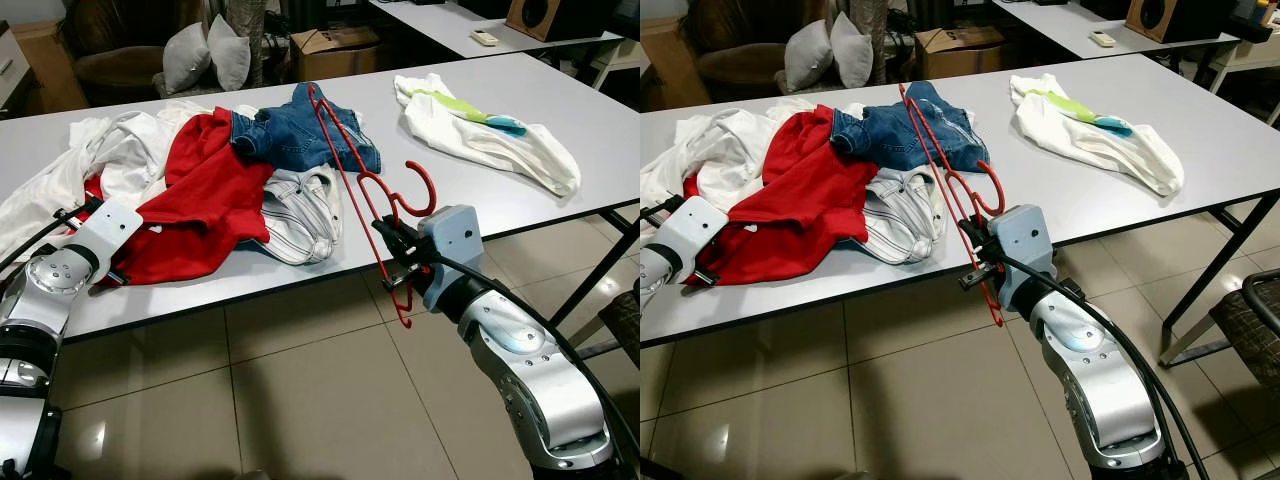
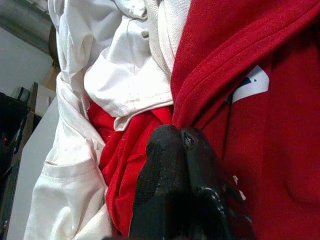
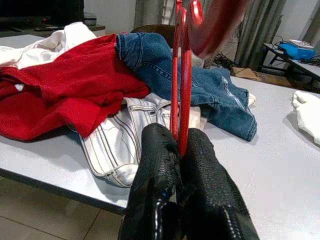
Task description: Hang hanger
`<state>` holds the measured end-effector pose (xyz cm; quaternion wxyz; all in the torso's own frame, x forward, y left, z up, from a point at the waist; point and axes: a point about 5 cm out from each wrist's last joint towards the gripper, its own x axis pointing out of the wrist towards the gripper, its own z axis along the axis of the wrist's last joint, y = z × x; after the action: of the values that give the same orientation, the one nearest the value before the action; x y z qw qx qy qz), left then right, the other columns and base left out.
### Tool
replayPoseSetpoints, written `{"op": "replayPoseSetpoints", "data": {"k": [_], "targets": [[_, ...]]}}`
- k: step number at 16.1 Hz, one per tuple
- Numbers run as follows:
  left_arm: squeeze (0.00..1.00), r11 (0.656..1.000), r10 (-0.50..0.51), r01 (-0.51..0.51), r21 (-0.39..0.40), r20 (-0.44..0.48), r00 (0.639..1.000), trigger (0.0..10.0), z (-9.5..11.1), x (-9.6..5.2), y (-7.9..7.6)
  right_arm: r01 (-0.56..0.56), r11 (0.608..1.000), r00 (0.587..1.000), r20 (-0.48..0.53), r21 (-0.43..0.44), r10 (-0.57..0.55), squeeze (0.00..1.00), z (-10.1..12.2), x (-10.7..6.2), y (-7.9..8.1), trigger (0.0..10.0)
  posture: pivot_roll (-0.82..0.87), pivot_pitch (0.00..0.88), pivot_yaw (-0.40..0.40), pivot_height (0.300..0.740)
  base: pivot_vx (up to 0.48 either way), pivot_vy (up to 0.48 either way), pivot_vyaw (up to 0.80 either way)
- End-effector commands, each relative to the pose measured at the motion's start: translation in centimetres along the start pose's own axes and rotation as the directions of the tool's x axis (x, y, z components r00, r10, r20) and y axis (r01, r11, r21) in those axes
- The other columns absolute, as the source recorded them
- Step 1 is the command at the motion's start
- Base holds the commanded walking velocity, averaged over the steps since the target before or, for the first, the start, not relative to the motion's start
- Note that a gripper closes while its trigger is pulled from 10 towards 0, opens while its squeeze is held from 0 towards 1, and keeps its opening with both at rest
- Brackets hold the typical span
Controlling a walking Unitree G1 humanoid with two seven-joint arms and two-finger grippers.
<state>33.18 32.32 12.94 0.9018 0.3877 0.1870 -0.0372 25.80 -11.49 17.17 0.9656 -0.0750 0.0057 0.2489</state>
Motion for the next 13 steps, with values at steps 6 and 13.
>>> {"op": "replayPoseSetpoints", "data": {"k": [6,13], "targets": [[0.00,0.997,-0.030,0.043,-0.071,0.183,0.983,0.0,3.4,-1.0,0.7,-0.149,0.988,0.989,-0.010,-0.038,0.148,0.00,-0.1,-0.3,0.5,10.0,-0.06,0.000,0.022,0.740,0.000,0.000,0.00],[0.00,0.979,-0.140,0.185,-0.083,0.388,0.911,0.0,7.9,-4.6,0.0,-0.395,0.918,0.918,-0.051,-0.042,0.393,0.00,-0.8,-0.9,1.3,10.0,-0.07,0.000,0.019,0.740,0.000,0.000,0.00]]}}
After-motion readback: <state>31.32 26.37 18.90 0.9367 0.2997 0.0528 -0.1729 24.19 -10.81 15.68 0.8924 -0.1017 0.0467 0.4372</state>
